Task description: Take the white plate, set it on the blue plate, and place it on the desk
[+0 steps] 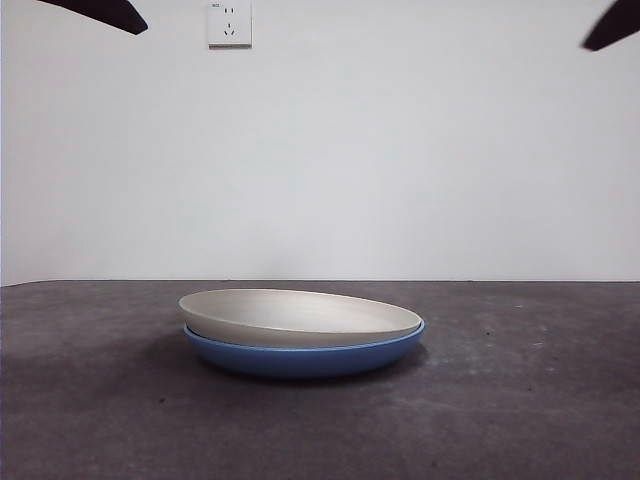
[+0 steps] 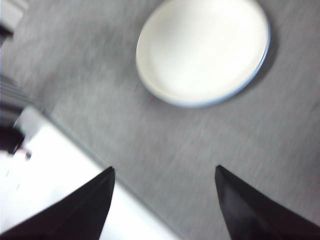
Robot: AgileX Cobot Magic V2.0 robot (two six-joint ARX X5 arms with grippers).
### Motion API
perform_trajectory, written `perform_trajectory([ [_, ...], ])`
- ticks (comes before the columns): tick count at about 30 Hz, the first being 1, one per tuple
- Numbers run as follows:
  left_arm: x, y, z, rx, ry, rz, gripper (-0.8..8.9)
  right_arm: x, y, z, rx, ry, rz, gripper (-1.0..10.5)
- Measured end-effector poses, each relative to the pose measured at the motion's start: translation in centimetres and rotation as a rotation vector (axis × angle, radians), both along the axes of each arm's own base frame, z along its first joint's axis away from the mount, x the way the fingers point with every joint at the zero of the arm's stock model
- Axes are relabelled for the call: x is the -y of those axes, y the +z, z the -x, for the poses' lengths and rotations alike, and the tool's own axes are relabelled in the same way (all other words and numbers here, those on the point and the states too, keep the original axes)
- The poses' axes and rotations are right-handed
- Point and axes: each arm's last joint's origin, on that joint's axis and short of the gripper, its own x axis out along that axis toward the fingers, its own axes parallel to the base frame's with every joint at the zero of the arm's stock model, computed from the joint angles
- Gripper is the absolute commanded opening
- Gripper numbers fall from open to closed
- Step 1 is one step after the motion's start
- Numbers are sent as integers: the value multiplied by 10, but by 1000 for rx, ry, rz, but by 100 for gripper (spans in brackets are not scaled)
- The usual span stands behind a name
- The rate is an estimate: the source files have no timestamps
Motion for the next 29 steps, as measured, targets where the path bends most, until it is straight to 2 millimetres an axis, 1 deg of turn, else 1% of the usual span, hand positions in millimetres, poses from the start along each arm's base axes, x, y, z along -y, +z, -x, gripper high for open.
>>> perform_trajectory([
  [2,0,0,0,0,0,0,312,3,-1,7,-23,11,14,318],
  [4,0,0,0,0,0,0,312,4,0,9,-15,19,17,318],
  [14,0,0,0,0,0,0,311,4,2,9,19,33,15,318],
  [16,0,0,0,0,0,0,298,4,2,9,21,36,16,317],
  [18,0,0,0,0,0,0,191,4,2,9,24,38,17,290],
  [20,0,0,0,0,0,0,40,4,2,9,25,40,18,133],
  [21,0,0,0,0,0,0,5,4,2,9,27,42,19,30],
  [22,0,0,0,-1,0,0,9,4,2,9,30,44,20,8],
  [29,0,0,0,0,0,0,10,4,2,9,45,60,27,11],
])
